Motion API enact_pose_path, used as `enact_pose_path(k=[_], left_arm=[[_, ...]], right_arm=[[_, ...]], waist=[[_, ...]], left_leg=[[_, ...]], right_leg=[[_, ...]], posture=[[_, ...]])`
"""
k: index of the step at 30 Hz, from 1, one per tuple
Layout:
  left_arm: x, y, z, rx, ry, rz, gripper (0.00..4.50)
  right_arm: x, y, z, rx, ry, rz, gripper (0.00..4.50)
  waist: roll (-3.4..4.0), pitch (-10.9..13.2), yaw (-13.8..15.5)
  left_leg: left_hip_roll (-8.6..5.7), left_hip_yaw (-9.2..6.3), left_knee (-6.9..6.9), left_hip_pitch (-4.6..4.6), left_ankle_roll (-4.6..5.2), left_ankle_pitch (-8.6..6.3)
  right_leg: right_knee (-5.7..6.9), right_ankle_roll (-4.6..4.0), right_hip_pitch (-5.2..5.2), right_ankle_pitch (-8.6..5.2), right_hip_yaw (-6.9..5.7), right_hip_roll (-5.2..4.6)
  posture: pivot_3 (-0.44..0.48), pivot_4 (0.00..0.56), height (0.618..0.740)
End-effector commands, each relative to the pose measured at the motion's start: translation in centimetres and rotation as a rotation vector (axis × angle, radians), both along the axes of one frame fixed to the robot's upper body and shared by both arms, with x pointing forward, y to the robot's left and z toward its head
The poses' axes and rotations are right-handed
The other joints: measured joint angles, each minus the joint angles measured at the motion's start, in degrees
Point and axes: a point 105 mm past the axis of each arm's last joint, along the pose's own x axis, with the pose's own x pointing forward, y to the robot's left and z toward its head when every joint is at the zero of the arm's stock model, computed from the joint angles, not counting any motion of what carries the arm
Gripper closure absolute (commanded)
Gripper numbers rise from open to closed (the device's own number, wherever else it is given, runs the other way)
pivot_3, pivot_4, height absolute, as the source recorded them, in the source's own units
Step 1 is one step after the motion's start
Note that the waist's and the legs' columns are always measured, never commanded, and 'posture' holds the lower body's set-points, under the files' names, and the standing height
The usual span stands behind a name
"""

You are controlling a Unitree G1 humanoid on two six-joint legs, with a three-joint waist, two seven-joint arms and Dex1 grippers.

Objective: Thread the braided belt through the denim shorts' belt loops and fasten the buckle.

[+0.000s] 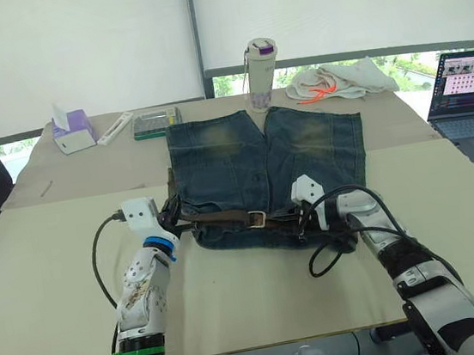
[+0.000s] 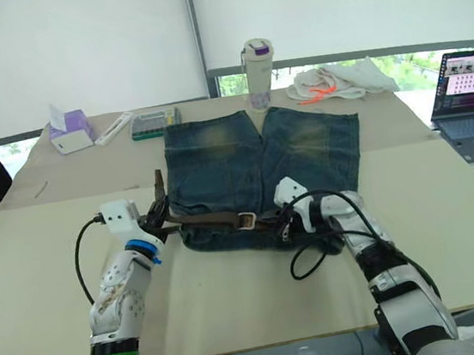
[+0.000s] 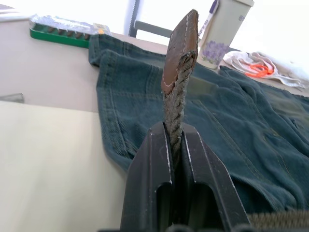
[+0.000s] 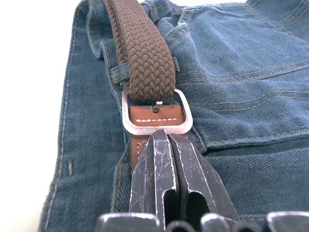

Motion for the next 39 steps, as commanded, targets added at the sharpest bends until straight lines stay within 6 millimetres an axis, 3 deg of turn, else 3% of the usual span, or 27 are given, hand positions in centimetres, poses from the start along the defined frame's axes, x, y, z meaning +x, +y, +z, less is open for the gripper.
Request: enact_pose_path(k=[1, 6, 10, 15, 26, 39], left_arm=[[-0.1, -0.2, 0.9, 0.014, -0.045, -0.009, 4.5], [-0.2, -0.3, 0.8, 0.02, -0.042, -0.007, 4.5], [-0.2, -0.1, 0.6, 0.024, -0.041, -0.001, 4.5], [-0.3, -0.1, 0.4, 0.027, -0.038, -0.002, 4.5], [-0.1, -0.3, 0.3, 0.02, -0.04, -0.007, 4.5], [-0.3, -0.2, 0.2, 0.021, -0.038, 0.0, 4.5]], right_arm=[[0.2, 1.3, 1.1, 0.011, -0.042, 0.045, 4.46], [-0.2, 2.6, 2.3, 0.041, -0.06, 0.109, 4.46], [0.1, 2.2, 3.4, 0.037, -0.08, 0.106, 4.46], [0.4, 1.0, 2.3, -0.041, -0.083, 0.069, 4.46], [0.7, 2.3, 3.4, -0.003, -0.105, 0.08, 4.46], [0.8, 2.7, 2.7, -0.002, -0.084, 0.077, 4.46]], waist=[[0.0, 0.0, -0.1], [0.01, 0.0, -0.1], [0.01, 0.0, 0.1], [0.02, 0.0, 1.0], [0.02, 0.0, 1.1], [0.02, 0.0, 1.1]], left_leg=[[0.0, 0.0, 0.0, 0.0, 0.0, 0.0], [-0.01, -0.01, 0.0, -0.02, 0.0, 0.0], [-0.02, -0.04, 0.01, -0.06, 0.0, 0.0], [-0.07, -0.03, 0.03, -0.08, -0.01, 0.0], [-0.13, -0.03, 0.03, -0.09, -0.01, 0.0], [-0.13, -0.03, 0.02, -0.09, -0.01, 0.0]], right_leg=[[0.01, 0.0, -0.01, 0.0, 0.0, 0.0], [0.01, 0.0, -0.03, 0.0, 0.0, -0.02], [0.01, 0.0, -0.04, 0.0, -0.01, -0.1], [-0.02, 0.01, -0.04, 0.0, -0.01, -0.14], [-0.02, 0.01, -0.05, 0.0, -0.01, -0.13], [-0.02, 0.0, -0.06, 0.0, -0.01, -0.14]], posture=[[0.0, 0.15, 0.74], [0.0, 0.15, 0.74], [0.0, 0.15, 0.74], [0.0, 0.15, 0.74], [0.0, 0.15, 0.74], [0.0, 0.15, 0.74]])
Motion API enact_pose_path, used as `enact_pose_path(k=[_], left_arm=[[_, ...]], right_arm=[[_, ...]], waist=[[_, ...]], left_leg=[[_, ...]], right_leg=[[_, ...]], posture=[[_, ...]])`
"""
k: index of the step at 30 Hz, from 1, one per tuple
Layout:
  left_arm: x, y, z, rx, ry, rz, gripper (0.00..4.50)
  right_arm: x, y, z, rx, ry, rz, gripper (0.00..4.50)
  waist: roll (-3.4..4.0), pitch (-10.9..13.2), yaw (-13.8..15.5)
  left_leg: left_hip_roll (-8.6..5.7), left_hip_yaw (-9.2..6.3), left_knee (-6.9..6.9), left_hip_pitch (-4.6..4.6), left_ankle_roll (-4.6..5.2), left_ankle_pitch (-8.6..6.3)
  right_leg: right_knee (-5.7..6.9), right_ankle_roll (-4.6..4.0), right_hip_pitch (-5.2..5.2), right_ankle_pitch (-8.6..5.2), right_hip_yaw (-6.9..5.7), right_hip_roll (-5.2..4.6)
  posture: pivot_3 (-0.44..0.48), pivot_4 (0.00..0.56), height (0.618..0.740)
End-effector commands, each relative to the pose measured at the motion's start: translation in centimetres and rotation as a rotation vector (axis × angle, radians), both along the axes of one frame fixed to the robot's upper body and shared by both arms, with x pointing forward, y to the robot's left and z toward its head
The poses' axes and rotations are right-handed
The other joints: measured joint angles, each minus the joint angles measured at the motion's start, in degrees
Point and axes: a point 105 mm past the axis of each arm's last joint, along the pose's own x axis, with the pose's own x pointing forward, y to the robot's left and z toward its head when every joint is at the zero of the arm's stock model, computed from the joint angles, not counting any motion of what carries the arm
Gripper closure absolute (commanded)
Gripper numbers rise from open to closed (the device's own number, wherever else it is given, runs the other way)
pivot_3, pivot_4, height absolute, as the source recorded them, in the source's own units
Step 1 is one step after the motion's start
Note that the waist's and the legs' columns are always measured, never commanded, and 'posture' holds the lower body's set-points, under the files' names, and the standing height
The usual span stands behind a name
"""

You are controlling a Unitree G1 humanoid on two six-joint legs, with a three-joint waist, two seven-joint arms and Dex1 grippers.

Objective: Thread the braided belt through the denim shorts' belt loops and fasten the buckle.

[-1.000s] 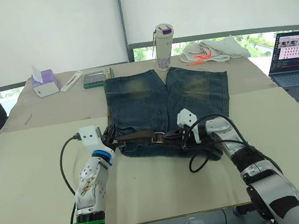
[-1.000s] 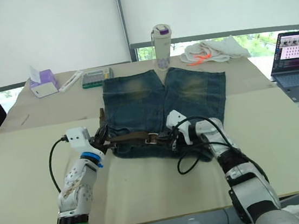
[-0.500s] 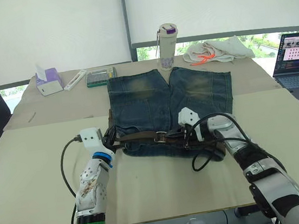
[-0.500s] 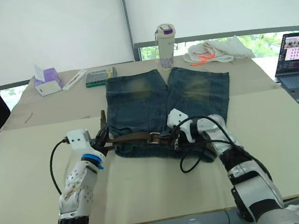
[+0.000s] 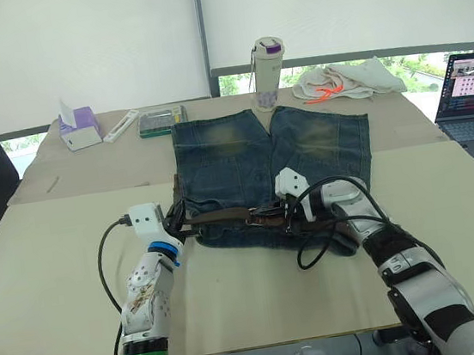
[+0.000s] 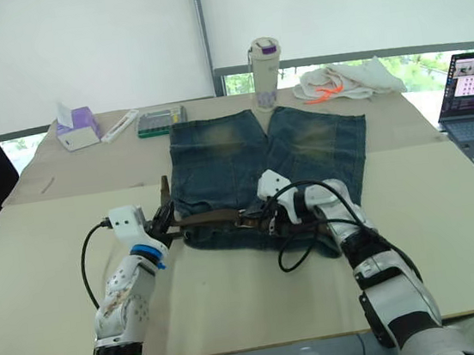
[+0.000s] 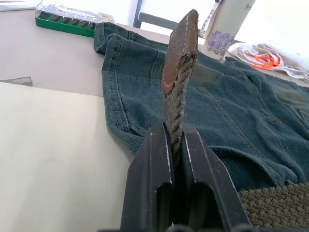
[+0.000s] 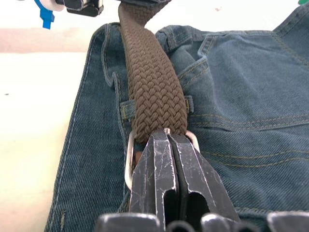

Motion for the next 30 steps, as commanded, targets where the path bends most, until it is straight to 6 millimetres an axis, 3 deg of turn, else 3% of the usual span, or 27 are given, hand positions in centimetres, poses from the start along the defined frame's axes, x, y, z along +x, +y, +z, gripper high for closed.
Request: enact_pose_path(k=[1, 11, 21, 30], left_arm=[[-0.1, 0.1, 1.1, 0.009, -0.055, 0.008, 4.5], [-0.2, 0.2, 1.1, 0.015, -0.054, 0.009, 4.5], [-0.3, 0.2, 1.0, 0.02, -0.054, 0.01, 4.5], [-0.4, 0.6, 1.1, 0.031, -0.058, 0.019, 4.5]], right_arm=[[0.3, 0.6, 1.3, 0.021, -0.049, 0.013, 4.46], [0.4, 0.9, 0.7, 0.016, -0.027, 0.016, 4.46], [0.7, 0.7, -1.4, -0.069, 0.053, -0.018, 4.46], [-0.2, 0.9, -3.1, -0.146, 0.121, 0.03, 4.46]], waist=[[0.0, 0.0, 0.0], [0.0, 0.0, -0.1], [0.01, 0.0, -0.2], [0.02, 0.0, -0.2]], left_leg=[[0.0, 0.0, 0.0, 0.0, 0.0, 0.0], [0.01, 0.0, 0.0, 0.01, 0.0, 0.0], [0.02, 0.0, 0.0, 0.04, 0.0, 0.0], [0.03, 0.01, -0.01, 0.1, 0.0, 0.0]], right_leg=[[0.0, 0.0, 0.0, 0.0, 0.0, 0.0], [0.01, 0.0, 0.0, 0.0, 0.0, 0.01], [0.02, 0.0, 0.01, 0.0, 0.0, 0.02], [0.04, 0.0, 0.04, 0.0, 0.0, 0.02]], posture=[[0.0, 0.15, 0.74], [0.0, 0.15, 0.74], [0.0, 0.15, 0.74], [0.0, 0.15, 0.74]])
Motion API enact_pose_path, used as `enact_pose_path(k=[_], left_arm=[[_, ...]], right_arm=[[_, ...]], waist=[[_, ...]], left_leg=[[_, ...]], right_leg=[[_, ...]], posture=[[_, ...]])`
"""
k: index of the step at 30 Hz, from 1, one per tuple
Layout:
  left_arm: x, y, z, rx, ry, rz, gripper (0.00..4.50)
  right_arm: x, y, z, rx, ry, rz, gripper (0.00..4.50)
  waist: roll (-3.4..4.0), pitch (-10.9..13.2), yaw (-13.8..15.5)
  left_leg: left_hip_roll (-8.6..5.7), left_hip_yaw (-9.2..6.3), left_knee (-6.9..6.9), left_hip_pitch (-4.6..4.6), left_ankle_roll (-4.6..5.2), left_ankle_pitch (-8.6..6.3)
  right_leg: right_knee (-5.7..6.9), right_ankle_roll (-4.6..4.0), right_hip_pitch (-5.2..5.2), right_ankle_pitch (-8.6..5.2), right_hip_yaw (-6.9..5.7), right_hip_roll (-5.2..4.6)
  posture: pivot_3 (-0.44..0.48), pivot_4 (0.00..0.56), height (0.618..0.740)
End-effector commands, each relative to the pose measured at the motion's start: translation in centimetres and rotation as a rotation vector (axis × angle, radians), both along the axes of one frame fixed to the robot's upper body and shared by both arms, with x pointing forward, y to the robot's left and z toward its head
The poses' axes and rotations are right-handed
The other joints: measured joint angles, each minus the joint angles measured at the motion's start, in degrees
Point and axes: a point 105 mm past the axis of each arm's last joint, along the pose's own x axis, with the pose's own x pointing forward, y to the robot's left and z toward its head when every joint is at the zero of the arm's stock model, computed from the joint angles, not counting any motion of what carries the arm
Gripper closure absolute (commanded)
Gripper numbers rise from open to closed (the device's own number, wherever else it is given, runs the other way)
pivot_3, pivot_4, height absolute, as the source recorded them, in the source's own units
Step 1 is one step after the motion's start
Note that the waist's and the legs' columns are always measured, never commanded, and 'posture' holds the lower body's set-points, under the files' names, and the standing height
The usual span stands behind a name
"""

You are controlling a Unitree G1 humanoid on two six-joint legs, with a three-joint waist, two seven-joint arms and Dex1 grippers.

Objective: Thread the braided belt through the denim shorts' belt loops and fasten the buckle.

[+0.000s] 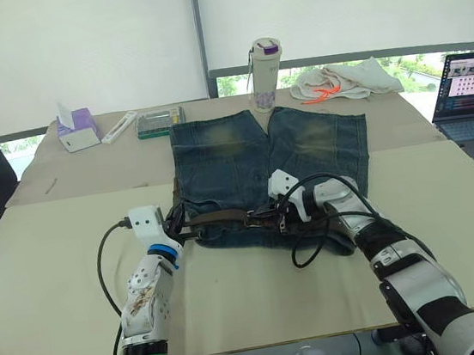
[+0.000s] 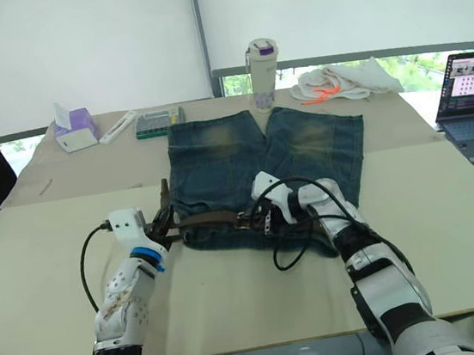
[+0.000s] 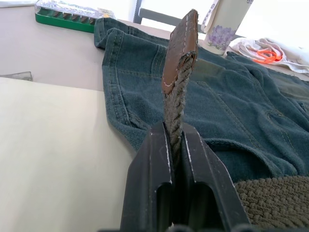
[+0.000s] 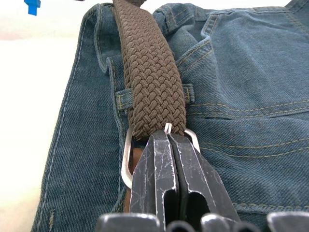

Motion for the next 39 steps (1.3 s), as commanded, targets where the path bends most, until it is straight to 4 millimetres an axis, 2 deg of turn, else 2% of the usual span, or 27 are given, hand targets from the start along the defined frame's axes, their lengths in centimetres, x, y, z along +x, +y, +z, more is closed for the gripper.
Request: enact_pose_path(k=[1, 6, 15, 21, 25, 27, 28, 30, 34, 36, 39], left_arm=[[-0.1, 0.4, 1.6, 0.02, -0.073, 0.008, 4.5], [0.2, 0.2, 2.3, 0.082, -0.102, -0.024, 4.5], [2.6, -1.4, 6.1, 0.252, -0.242, -0.146, 4.5], [4.1, -4.0, 9.0, 0.286, -0.345, -0.232, 4.5], [4.2, -7.2, 12.3, 0.255, -0.448, -0.325, 4.5], [3.4, -9.0, 14.6, 0.163, -0.512, -0.409, 4.5], [2.3, -10.1, 16.5, 0.086, -0.559, -0.487, 4.5], [0.4, -11.5, 19.1, -0.019, -0.614, -0.625, 4.5], [-3.1, -13.5, 20.3, -0.124, -0.591, -0.874, 4.5], [-6.5, -15.2, 20.3, -0.141, -0.573, -1.093, 4.5], [-9.7, -16.2, 20.9, -0.199, -0.566, -1.268, 4.5]], right_arm=[[-0.8, 0.2, -2.2, -0.074, 0.078, 0.017, 4.46], [-0.8, -0.1, -3.7, -0.16, 0.116, -0.014, 4.46], [-1.0, -0.4, -5.4, -0.272, 0.179, -0.039, 4.46], [-0.8, -0.5, -5.9, -0.313, 0.199, -0.076, 4.46], [-0.7, -0.4, -6.3, -0.33, 0.21, -0.099, 4.46], [-0.6, -0.5, -6.5, -0.34, 0.206, -0.119, 4.46], [-0.5, -0.5, -6.6, -0.342, 0.205, -0.13, 4.46], [-0.3, -0.5, -6.7, -0.357, 0.189, -0.147, 4.46], [-0.2, -0.7, -7.3, -0.381, 0.172, -0.169, 4.46], [-0.3, -0.6, -7.5, -0.379, 0.177, -0.171, 4.46], [-0.5, -0.5, -7.8, -0.377, 0.186, -0.174, 4.46]], waist=[[0.0, 0.0, 0.0], [0.0, -0.1, -0.2], [0.01, -0.5, -0.5], [-0.03, -0.7, -0.8], [-0.07, -0.7, -1.1], [-0.08, -0.7, -1.3], [-0.08, -0.7, -1.5], [-0.08, -0.7, -1.8], [-0.06, -0.7, -1.9], [-0.06, -0.7, -1.9], [-0.06, -0.7, -1.9]], left_leg=[[0.0, 0.0, 0.0, 0.01, 0.0, 0.0], [0.02, 0.01, -0.02, 0.09, -0.01, -0.01], [0.03, 0.08, -0.05, 0.35, -0.04, -0.03], [0.02, 0.1, -0.05, 0.49, -0.09, -0.06], [0.03, 0.11, -0.04, 0.56, -0.1, -0.07], [0.03, 0.11, -0.04, 0.57, -0.1, -0.07], [0.03, 0.12, -0.04, 0.57, -0.1, -0.07], [0.09, 0.13, -0.05, 0.54, -0.1, -0.07], [0.17, 0.12, -0.05, 0.51, -0.1, -0.07], [0.15, 0.12, -0.03, 0.5, -0.1, -0.07], [0.12, 0.12, -0.02, 0.49, -0.1, -0.07]], right_leg=[[0.0, 0.0, 0.01, 0.0, 0.0, 0.0], [0.02, 0.0, 0.04, 0.0, 0.0, 0.01], [0.18, -0.01, 0.16, -0.01, 0.0, 0.03], [0.36, -0.02, 0.16, -0.03, -0.02, 0.03], [0.43, -0.01, 0.2, -0.03, -0.03, 0.03], [0.43, -0.01, 0.21, -0.04, -0.03, 0.02], [0.43, -0.01, 0.21, -0.04, -0.04, 0.03], [0.46, 0.0, 0.15, -0.04, -0.03, 0.07], [0.52, 0.0, 0.1, -0.05, -0.02, 0.14], [0.52, 0.01, 0.11, -0.05, -0.02, 0.14], [0.5, 0.02, 0.14, -0.05, -0.01, 0.11]], posture=[[0.0, 0.15, 0.74], [0.0, 0.15, 0.74], [0.0, 0.15, 0.74], [0.0, 0.15, 0.74], [0.0, 0.15, 0.74], [0.0, 0.15, 0.74], [0.0, 0.15, 0.74], [0.0, 0.15, 0.74], [0.0, 0.15, 0.74], [0.0, 0.15, 0.74], [0.0, 0.15, 0.74]])
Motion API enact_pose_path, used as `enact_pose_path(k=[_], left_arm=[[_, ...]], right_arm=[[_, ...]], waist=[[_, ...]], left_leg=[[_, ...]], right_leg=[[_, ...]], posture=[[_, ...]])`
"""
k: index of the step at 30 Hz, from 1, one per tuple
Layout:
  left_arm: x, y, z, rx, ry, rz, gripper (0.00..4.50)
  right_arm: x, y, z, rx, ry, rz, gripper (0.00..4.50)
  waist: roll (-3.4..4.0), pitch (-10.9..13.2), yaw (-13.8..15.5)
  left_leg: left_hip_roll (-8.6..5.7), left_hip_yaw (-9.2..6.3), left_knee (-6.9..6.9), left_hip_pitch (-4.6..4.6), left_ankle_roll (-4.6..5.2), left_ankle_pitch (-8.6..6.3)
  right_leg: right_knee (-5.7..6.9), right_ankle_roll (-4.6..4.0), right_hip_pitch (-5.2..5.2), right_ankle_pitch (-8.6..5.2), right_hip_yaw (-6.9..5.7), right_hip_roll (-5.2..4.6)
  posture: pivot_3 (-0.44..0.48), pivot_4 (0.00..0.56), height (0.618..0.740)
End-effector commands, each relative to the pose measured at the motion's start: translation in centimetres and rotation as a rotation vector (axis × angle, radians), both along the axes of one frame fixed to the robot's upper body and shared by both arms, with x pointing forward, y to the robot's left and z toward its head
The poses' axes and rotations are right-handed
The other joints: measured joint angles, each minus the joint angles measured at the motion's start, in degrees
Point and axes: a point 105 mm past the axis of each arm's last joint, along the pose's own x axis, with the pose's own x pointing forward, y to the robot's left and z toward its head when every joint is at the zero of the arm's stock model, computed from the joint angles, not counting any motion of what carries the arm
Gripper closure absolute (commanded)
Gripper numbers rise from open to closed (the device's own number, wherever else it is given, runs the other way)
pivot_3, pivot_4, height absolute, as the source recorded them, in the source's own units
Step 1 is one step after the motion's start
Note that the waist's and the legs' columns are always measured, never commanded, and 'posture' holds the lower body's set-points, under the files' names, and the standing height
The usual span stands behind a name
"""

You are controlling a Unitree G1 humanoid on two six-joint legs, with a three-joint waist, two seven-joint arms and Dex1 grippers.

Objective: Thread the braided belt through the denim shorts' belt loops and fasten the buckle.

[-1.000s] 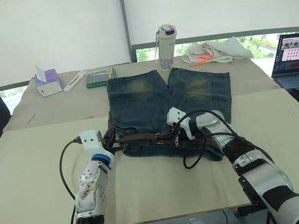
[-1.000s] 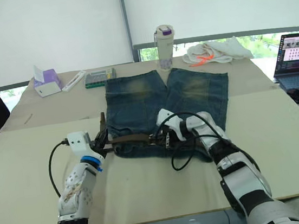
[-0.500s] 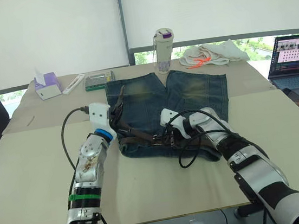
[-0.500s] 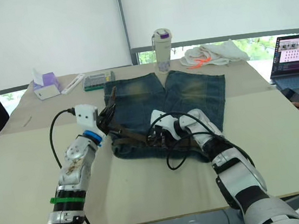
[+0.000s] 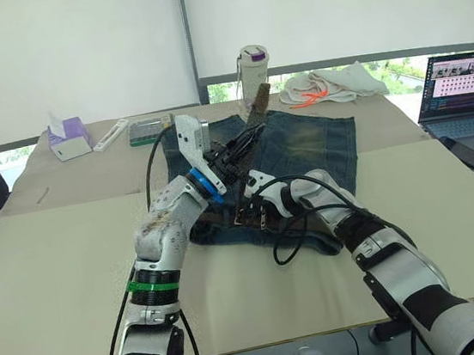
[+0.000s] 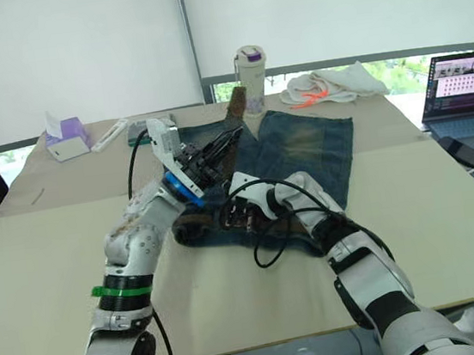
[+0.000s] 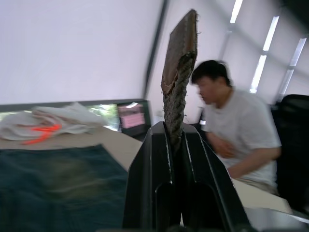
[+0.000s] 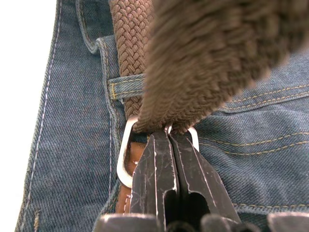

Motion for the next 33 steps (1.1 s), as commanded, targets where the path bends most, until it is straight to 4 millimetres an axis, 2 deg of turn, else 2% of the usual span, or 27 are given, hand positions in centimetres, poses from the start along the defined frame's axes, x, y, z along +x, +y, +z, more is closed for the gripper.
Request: enact_pose_path(k=[1, 3, 5, 7, 10, 13, 16, 20, 25, 28, 31, 32, 33], left_arm=[[-7.1, -2.0, 6.1, -0.15, -0.202, -0.317, 4.5], [-8.4, -2.2, 5.9, -0.163, -0.173, -0.389, 4.5], [-8.5, -2.2, 5.2, -0.151, -0.143, -0.396, 4.5], [-6.9, -2.2, 4.3, -0.116, -0.12, -0.289, 4.5], [-3.5, -1.5, 2.3, -0.038, -0.102, -0.074, 4.5], [0.9, 0.6, 0.0, 0.049, -0.089, 0.215, 4.5], [3.1, 2.4, -1.5, 0.092, -0.095, 0.376, 4.5], [4.6, 3.8, -3.6, 0.19, -0.133, 0.514, 4.5], [5.2, 4.3, -4.8, 0.193, -0.131, 0.568, 4.5], [5.2, 4.1, -5.5, 0.232, -0.16, 0.565, 4.5], [5.2, 3.9, -5.7, 0.226, -0.162, 0.558, 4.5], [5.2, 3.8, -5.8, 0.236, -0.174, 0.555, 4.5], [5.1, 3.5, -6.0, 0.272, -0.21, 0.549, 4.5]], right_arm=[[-1.9, -2.7, -7.1, -0.194, 0.178, -0.095, 4.46], [-2.0, -2.8, -7.2, -0.192, 0.185, -0.101, 4.46], [-2.1, -2.9, -7.3, -0.188, 0.186, -0.109, 4.46], [-2.0, -2.9, -7.1, -0.172, 0.18, -0.115, 4.46], [-1.9, -2.7, -6.3, -0.11, 0.162, -0.121, 4.46], [-1.6, -2.7, -4.7, 0.006, 0.131, -0.156, 4.46], [-1.6, -3.2, -2.9, 0.099, 0.109, -0.201, 4.46], [-2.4, -3.7, -0.1, 0.264, 0.095, -0.239, 4.46], [-3.5, -4.9, 2.0, 0.352, 0.074, -0.294, 4.46], [-4.1, -5.6, 4.1, 0.45, 0.04, -0.334, 4.46], [-4.7, -6.3, 6.0, 0.55, 0.042, -0.375, 3.69], [-4.8, -6.5, 6.6, 0.584, 0.044, -0.386, 3.22], [-4.7, -7.1, 8.3, 0.674, 0.024, -0.438, 2.74]], waist=[[0.0, 0.0, 0.1], [0.0, 0.0, 0.2], [0.0, 0.0, 0.3], [0.0, 0.0, 0.4], [0.0, 0.0, 0.5], [0.0, 0.0, 0.6], [0.0, 0.0, 1.2], [0.01, 0.0, 2.2], [0.03, 0.1, 2.7], [0.05, 0.1, 2.5], [0.09, 0.2, 2.4], [0.08, 0.2, 2.4], [0.09, 0.2, 2.3]], left_leg=[[0.0, 0.0, 0.01, 0.0, 0.0, 0.0], [0.0, 0.0, 0.01, 0.02, 0.0, 0.0], [0.01, 0.0, -0.01, 0.04, 0.0, 0.0], [0.01, 0.0, -0.01, 0.04, 0.0, 0.0], [-0.01, 0.01, 0.0, 0.13, -0.01, 0.0], [-0.02, 0.01, -0.01, 0.17, -0.01, 0.0], [-0.06, -0.01, -0.02, 0.1, -0.01, 0.0], [-0.16, -0.03, -0.02, -0.14, -0.02, -0.01], [-0.22, -0.11, 0.09, -0.52, -0.01, 0.0], [-0.21, -0.14, 0.1, -0.62, -0.01, 0.0], [-0.21, -0.14, 0.09, -0.67, -0.01, 0.0], [-0.21, -0.14, 0.09, -0.67, -0.01, 0.0], [-0.21, -0.14, 0.09, -0.67, -0.01, 0.0]], right_leg=[[-0.01, 0.0, 0.0, 0.0, 0.0, -0.01], [-0.02, -0.01, 0.02, 0.0, 0.0, -0.01], [-0.03, -0.01, 0.02, -0.01, 0.0, 0.0], [-0.04, -0.02, 0.02, -0.01, 0.0, 0.0], [-0.1, -0.04, 0.15, -0.02, 0.01, 0.0], [-0.17, -0.07, 0.22, -0.05, 0.0, 0.01], [-0.19, -0.07, 0.15, -0.05, 0.0, -0.05], [-0.33, -0.06, 0.01, -0.04, 0.0, -0.16], [-0.46, -0.01, -0.19, -0.01, -0.06, -0.19], [-0.5, 0.01, -0.24, 0.0, -0.11, -0.19], [-0.5, 0.01, -0.28, 0.01, -0.12, -0.19], [-0.5, 0.01, -0.27, 0.01, -0.12, -0.18], [-0.5, 0.01, -0.27, 0.01, -0.12, -0.18]], posture=[[0.0, 0.15, 0.74], [0.0, 0.15, 0.74], [0.0, 0.15, 0.74], [0.0, 0.15, 0.74], [0.0, 0.15, 0.74], [0.0, 0.15, 0.74], [0.0, 0.15, 0.74], [0.0, 0.15, 0.74], [0.0, 0.15, 0.74], [0.0, 0.15, 0.74], [0.0, 0.15, 0.74], [0.0, 0.15, 0.74], [0.0, 0.15, 0.74]])
